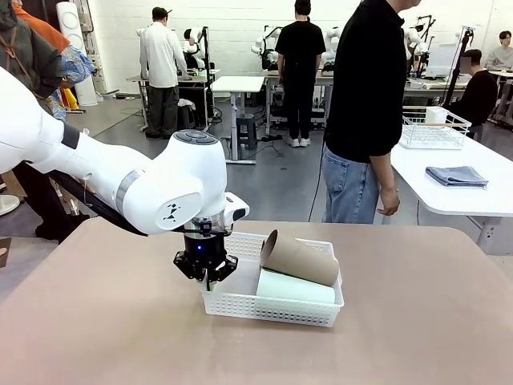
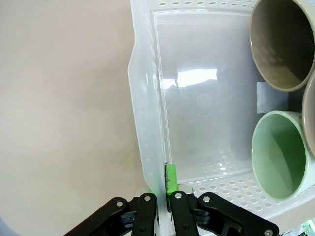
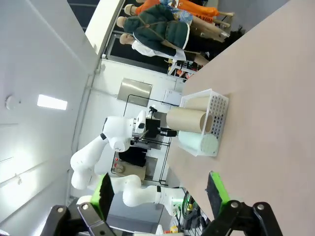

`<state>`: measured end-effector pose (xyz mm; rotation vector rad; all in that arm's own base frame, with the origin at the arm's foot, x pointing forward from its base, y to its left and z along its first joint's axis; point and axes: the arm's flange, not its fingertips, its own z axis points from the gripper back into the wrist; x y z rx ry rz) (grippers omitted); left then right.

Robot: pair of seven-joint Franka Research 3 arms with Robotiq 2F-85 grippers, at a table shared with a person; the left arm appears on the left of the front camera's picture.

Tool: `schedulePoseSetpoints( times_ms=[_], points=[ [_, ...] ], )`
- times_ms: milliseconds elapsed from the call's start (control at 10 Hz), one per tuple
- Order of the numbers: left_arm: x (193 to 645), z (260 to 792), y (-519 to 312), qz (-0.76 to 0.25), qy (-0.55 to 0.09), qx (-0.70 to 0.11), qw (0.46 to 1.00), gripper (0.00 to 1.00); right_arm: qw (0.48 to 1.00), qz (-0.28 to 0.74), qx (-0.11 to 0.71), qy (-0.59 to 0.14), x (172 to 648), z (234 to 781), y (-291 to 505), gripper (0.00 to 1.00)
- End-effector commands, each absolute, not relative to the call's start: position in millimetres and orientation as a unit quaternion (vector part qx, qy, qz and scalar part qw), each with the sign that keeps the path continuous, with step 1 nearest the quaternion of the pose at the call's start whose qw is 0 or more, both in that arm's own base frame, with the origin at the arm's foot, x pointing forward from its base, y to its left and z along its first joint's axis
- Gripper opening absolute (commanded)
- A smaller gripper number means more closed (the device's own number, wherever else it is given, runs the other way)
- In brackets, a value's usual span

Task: Clean and organize the cups into the basket.
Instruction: Move the Organizing basket back to the left side of the table.

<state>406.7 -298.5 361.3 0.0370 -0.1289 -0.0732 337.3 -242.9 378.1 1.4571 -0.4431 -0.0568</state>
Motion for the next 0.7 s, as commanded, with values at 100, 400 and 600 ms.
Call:
schedulePoseSetpoints(
  times_ms=[100,400,600],
  points=[
    [405.6,363.0,-298.7,-0.038,-0.069,0.019,0.997,0.0,0.725,-0.03,0.666,-0.174,342.0,367.5,-235.7,1.0],
    [405.6,363.0,-298.7,-0.038,-0.069,0.019,0.997,0.0,0.725,-0.03,0.666,-0.174,342.0,367.5,-235.7,1.0],
    [406.7,361.3,-298.5,-0.037,-0.064,0.019,0.997,0.04,0.725,-0.03,0.666,-0.174,342.0,367.5,-235.7,1.0]
  ],
)
